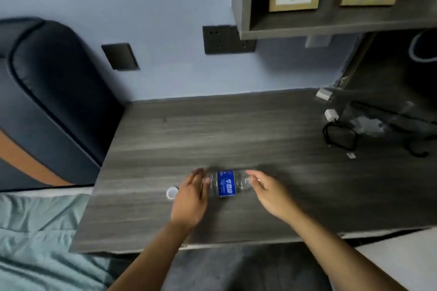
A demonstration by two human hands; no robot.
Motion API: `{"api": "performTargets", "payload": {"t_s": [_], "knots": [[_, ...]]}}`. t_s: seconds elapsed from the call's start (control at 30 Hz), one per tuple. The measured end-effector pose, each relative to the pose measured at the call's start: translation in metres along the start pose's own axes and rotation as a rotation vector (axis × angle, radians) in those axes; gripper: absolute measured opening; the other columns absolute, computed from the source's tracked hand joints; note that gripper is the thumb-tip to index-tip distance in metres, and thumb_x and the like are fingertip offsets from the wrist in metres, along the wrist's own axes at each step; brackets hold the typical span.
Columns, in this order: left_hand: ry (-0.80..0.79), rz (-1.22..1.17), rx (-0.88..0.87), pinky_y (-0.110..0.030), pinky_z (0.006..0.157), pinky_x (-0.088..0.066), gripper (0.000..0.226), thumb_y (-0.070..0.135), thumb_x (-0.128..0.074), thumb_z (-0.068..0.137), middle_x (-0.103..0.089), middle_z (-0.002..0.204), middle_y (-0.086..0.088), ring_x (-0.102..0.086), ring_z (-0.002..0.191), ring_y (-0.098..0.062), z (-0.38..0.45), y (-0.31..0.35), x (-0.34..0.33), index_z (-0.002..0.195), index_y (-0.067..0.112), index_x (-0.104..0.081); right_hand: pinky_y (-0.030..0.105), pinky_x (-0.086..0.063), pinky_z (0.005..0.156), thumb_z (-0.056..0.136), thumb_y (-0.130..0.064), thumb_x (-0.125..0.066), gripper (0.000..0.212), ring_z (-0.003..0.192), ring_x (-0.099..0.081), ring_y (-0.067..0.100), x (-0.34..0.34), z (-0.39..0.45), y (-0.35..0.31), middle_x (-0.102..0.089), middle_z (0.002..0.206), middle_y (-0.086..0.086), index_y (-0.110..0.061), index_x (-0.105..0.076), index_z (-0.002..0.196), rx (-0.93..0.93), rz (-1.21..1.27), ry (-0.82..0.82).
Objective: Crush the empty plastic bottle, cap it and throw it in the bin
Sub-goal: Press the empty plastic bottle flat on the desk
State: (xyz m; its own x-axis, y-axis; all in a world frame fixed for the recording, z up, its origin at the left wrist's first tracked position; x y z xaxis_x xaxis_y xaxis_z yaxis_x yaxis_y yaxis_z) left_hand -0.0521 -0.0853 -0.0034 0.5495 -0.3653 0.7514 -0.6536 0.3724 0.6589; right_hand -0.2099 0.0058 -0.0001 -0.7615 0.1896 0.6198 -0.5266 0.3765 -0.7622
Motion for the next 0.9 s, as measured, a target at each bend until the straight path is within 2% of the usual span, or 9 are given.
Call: {"api": "performTargets", "payload": {"t_s": [0.13,0.27,0.4,0.57,0.73,0.77,0.83,0.87,0.9], "knots": [[-0.028,0.133,-0.045,-0.030,0.118,-0.019,0.044,0.030,-0.034,0.096,-0.039,0.147,-0.011,-0.026,0.140,-0.020,0.029,0.007,-0.016,0.133,0.007,-0.041,0.027,-0.024,0.115,0.099,-0.026,-0.034,0.041,0.138,-0.033,0.016,-0.014,0.036,-0.014,-0.040,0.148,0.002,-0.015,-0.040,0.138,0.099,-0.235,-0.014],[-0.119,0.312,-0.084,-0.029,0.119,-0.005,0.051,0.038,-0.022,0.097,-0.025,0.154,-0.005,-0.009,0.145,-0.015,0.055,0.001,-0.041,0.141,0.013,-0.026,0.034,-0.011,0.120,0.099,-0.039,-0.023,0.051,0.146,-0.007,0.014,-0.040,0.068,0.004,-0.017,0.158,-0.002,-0.019,-0.021,0.146,0.052,-0.418,-0.129],[-0.149,0.481,-0.115,-0.030,0.119,-0.001,0.054,0.043,-0.015,0.096,-0.013,0.157,0.000,-0.001,0.145,-0.013,0.061,-0.011,-0.061,0.144,0.019,-0.016,0.037,-0.001,0.121,0.098,-0.044,-0.013,0.054,0.147,0.005,0.016,-0.064,0.079,0.022,-0.003,0.160,-0.002,-0.023,-0.009,0.148,0.047,-0.601,-0.208],[-0.118,0.587,-0.164,-0.032,0.116,0.008,0.059,0.046,-0.005,0.092,0.000,0.157,0.001,0.007,0.144,-0.014,0.062,-0.015,-0.073,0.144,0.018,-0.002,0.040,-0.002,0.120,0.098,-0.043,-0.017,0.055,0.147,-0.001,0.020,-0.070,0.081,0.027,-0.007,0.159,0.000,-0.021,-0.012,0.148,0.109,-0.665,-0.159],[-0.137,0.656,-0.166,-0.036,0.114,0.015,0.063,0.048,0.003,0.088,0.016,0.150,-0.002,0.014,0.142,-0.018,0.063,-0.017,-0.085,0.142,0.015,0.007,0.042,-0.029,0.114,0.094,-0.045,-0.030,0.053,0.141,-0.027,0.018,-0.063,0.083,0.014,-0.030,0.151,-0.001,-0.020,-0.038,0.140,0.118,-0.748,-0.033],[-0.107,0.680,-0.186,-0.035,0.115,0.017,0.064,0.045,0.001,0.088,0.009,0.152,-0.006,0.006,0.143,-0.019,0.064,-0.013,-0.085,0.143,0.012,0.000,0.041,-0.027,0.115,0.094,-0.046,-0.025,0.055,0.142,-0.024,0.016,-0.066,0.084,0.014,-0.026,0.151,0.000,-0.019,-0.035,0.141,0.130,-0.759,-0.032],[-0.141,0.663,-0.143,-0.032,0.113,0.011,0.062,0.039,-0.016,0.087,-0.033,0.147,-0.012,-0.032,0.137,-0.021,0.064,-0.008,-0.081,0.136,0.008,-0.036,0.040,-0.020,0.118,0.094,-0.047,-0.018,0.058,0.143,-0.014,0.016,-0.070,0.086,0.015,-0.014,0.152,0.000,-0.018,-0.026,0.143,0.153,-0.766,-0.027],[-0.158,0.627,-0.121,-0.031,0.113,0.007,0.060,0.039,-0.021,0.085,-0.043,0.142,-0.010,-0.042,0.132,-0.020,0.065,-0.006,-0.078,0.131,0.008,-0.046,0.039,-0.024,0.116,0.093,-0.047,-0.019,0.058,0.142,-0.020,0.015,-0.067,0.086,0.014,-0.021,0.151,0.000,-0.018,-0.032,0.141,0.144,-0.775,-0.019],[-0.127,0.611,-0.159,-0.031,0.116,0.008,0.061,0.040,-0.018,0.087,-0.036,0.146,-0.009,-0.037,0.135,-0.019,0.066,0.001,-0.070,0.133,0.009,-0.041,0.036,-0.032,0.113,0.092,-0.048,-0.021,0.057,0.138,-0.032,0.014,-0.063,0.086,0.012,-0.034,0.148,-0.001,-0.019,-0.043,0.136,0.143,-0.768,-0.003]]}}
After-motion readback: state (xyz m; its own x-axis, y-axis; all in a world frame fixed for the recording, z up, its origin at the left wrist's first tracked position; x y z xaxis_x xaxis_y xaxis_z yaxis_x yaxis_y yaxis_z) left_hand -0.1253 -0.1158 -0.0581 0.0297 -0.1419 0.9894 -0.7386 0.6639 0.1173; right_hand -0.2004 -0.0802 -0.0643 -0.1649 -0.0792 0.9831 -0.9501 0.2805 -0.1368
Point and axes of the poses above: each hand's wrist, its own z-axis towards the middle knuckle, its own x-axis out of the back of the hand, y = z × x, the point moved 10 cm from there along z, towards the middle knuckle
